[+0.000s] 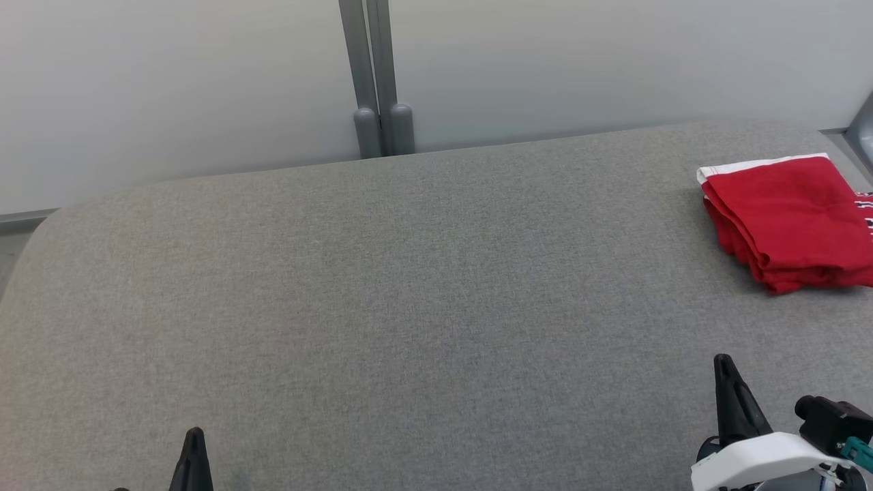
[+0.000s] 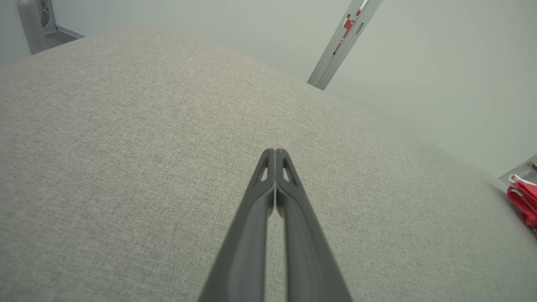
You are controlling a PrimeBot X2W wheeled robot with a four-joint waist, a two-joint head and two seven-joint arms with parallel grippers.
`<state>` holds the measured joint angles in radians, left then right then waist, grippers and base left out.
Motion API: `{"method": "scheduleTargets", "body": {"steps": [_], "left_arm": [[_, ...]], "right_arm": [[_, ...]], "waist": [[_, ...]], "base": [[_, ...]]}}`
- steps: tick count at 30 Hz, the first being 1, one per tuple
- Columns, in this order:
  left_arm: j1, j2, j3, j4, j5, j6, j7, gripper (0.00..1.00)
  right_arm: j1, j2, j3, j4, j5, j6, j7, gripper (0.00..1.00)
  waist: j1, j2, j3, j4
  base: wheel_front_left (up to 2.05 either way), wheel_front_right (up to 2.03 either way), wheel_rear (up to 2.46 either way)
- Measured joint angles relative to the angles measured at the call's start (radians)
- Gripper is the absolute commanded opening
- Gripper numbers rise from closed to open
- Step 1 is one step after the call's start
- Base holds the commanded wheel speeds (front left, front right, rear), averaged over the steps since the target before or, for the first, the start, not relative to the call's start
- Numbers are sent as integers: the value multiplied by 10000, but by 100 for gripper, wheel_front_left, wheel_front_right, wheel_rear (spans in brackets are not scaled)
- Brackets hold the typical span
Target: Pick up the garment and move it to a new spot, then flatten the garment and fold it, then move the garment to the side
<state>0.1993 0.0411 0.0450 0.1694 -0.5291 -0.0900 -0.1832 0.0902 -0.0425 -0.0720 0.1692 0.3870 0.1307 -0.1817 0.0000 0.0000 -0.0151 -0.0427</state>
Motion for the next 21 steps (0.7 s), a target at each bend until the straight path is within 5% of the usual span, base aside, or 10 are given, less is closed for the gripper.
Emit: {"method": "scheduleTargets", "body": {"steps": [21], "left_arm": [[-830, 4, 190, 219, -3022, -142, 851, 0]], "right_arm": [[-568, -15, -100, 209, 3444, -2, 819, 0]], "waist": [[0, 0, 35, 83]], "base": [[0, 0, 0]]}}
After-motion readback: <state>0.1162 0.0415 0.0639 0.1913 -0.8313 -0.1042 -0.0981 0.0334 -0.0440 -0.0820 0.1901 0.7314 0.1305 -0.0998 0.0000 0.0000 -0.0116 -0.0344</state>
